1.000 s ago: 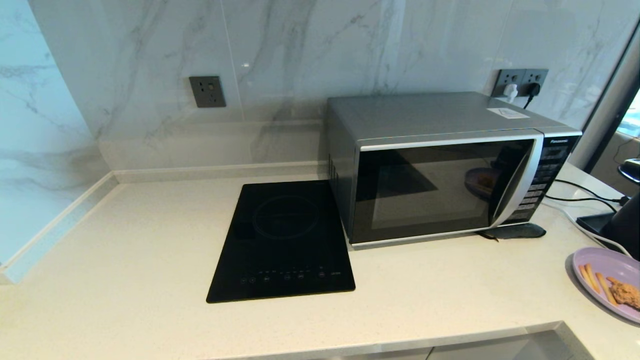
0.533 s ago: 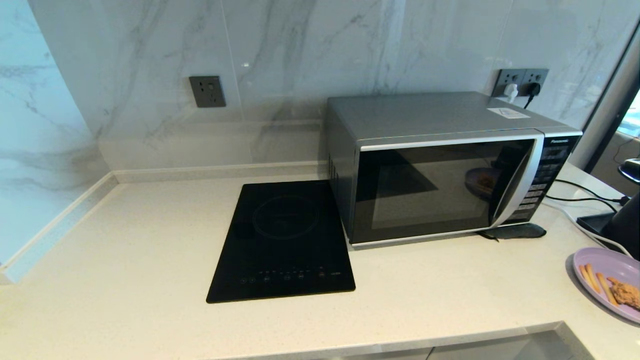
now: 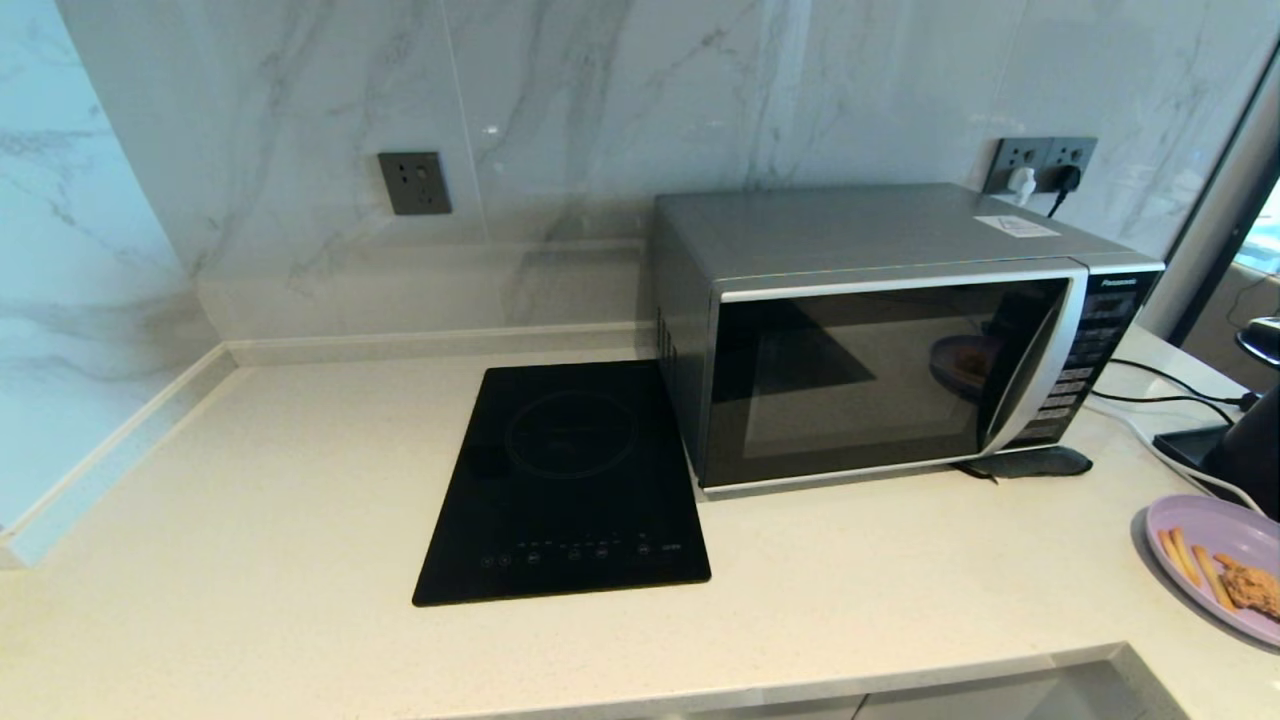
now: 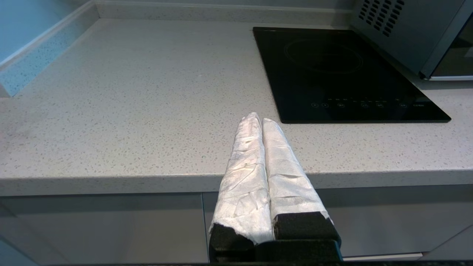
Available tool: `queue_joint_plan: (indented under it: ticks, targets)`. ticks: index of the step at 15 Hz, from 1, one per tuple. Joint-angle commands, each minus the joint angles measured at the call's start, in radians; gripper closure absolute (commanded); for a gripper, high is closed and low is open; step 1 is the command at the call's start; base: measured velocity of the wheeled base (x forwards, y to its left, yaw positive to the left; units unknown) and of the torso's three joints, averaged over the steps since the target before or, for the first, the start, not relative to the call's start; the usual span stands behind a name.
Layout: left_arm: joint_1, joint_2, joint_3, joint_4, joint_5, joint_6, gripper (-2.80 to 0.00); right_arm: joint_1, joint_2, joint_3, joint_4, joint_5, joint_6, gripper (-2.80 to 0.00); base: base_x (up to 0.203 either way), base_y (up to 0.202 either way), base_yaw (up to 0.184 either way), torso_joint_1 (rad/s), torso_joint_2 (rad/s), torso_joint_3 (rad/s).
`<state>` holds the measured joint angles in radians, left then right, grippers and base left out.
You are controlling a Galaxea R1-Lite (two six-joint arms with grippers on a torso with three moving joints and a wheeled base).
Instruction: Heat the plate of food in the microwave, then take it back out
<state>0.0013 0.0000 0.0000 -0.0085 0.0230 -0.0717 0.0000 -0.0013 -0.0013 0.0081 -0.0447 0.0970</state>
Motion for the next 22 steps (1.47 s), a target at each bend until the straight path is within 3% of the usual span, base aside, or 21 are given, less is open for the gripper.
queue_joint_plan:
  ticks: [1, 16, 22]
  targets:
    - [0.000, 0.002, 0.000, -0.001, 0.000, 0.000, 0.00, 0.000, 0.001, 0.004, 0.001, 0.000, 0.001, 0.00, 0.000, 0.000, 0.000, 0.000, 0.00, 0.000]
    - [0.000, 0.002, 0.000, -0.001, 0.000, 0.000, 0.00, 0.000, 0.001, 0.004, 0.001, 0.002, 0.001, 0.00, 0.000, 0.000, 0.000, 0.000, 0.00, 0.000]
    - [0.000, 0.002, 0.000, -0.001, 0.000, 0.000, 0.00, 0.000, 0.001, 0.003, -0.002, 0.000, 0.040, 0.00, 0.000, 0.000, 0.000, 0.000, 0.00, 0.000]
